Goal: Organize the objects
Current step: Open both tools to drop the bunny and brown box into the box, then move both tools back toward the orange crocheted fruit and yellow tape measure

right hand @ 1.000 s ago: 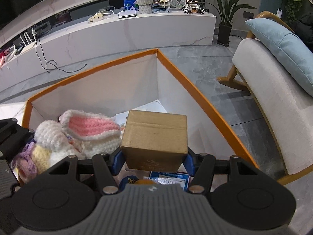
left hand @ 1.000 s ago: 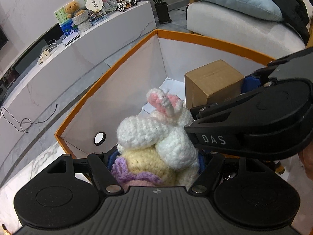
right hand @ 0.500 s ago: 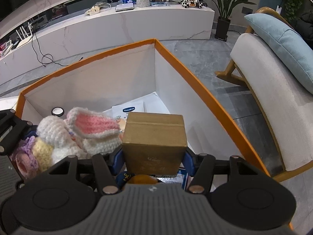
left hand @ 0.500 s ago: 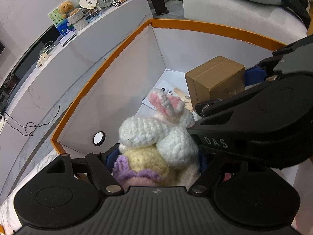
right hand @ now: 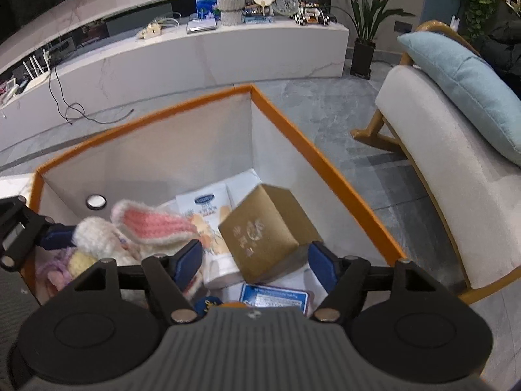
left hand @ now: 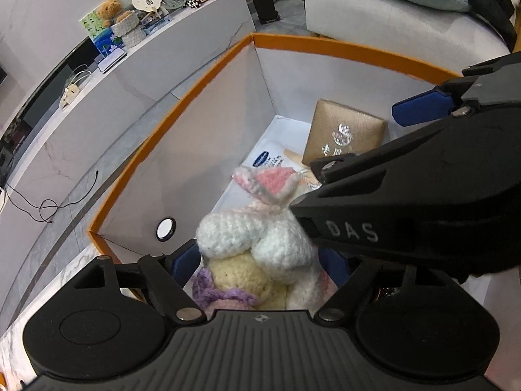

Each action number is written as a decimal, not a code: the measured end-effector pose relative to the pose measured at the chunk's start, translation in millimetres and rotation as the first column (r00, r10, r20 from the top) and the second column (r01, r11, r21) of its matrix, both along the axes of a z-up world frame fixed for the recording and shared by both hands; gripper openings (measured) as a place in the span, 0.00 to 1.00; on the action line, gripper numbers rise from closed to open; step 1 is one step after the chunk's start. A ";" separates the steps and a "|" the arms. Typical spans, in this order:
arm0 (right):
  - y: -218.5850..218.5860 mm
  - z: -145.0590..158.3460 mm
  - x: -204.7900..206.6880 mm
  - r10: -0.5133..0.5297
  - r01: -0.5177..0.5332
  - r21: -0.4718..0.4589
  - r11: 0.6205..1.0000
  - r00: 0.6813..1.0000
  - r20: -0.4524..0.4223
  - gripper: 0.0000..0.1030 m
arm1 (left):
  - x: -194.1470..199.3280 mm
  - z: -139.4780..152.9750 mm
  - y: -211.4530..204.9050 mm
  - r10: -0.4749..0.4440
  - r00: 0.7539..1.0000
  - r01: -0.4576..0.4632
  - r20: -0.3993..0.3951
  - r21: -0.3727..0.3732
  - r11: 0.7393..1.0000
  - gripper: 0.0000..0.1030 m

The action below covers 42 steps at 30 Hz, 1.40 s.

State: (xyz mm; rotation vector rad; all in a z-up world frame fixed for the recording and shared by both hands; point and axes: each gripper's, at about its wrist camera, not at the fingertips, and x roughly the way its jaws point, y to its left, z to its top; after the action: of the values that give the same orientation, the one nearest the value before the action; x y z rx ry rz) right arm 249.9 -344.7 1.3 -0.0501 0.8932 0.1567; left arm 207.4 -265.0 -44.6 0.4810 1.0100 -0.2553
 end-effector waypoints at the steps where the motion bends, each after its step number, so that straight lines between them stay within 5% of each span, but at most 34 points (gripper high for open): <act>1: 0.9 2.5 -1.3 0.002 -0.002 0.004 1.000 1.000 0.008 0.75 | -0.2 1.8 0.1 0.002 1.000 -0.002 0.003 -0.003 1.000 0.91; 24: -12.3 55.2 -37.5 0.009 -0.034 0.136 0.990 0.985 0.175 0.76 | -26.9 49.9 -17.0 -0.009 0.994 0.009 0.109 0.003 1.000 0.91; 42: 21.3 80.8 -96.1 0.143 -0.205 0.107 0.973 0.898 0.416 0.73 | -70.7 84.0 10.9 -0.042 0.976 0.034 0.214 0.037 0.999 0.91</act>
State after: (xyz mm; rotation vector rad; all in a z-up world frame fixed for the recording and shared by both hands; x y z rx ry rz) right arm 153.9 -323.4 82.1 -0.0224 0.4564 0.3676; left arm 136.7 -254.1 39.4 0.5459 0.7956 -0.2162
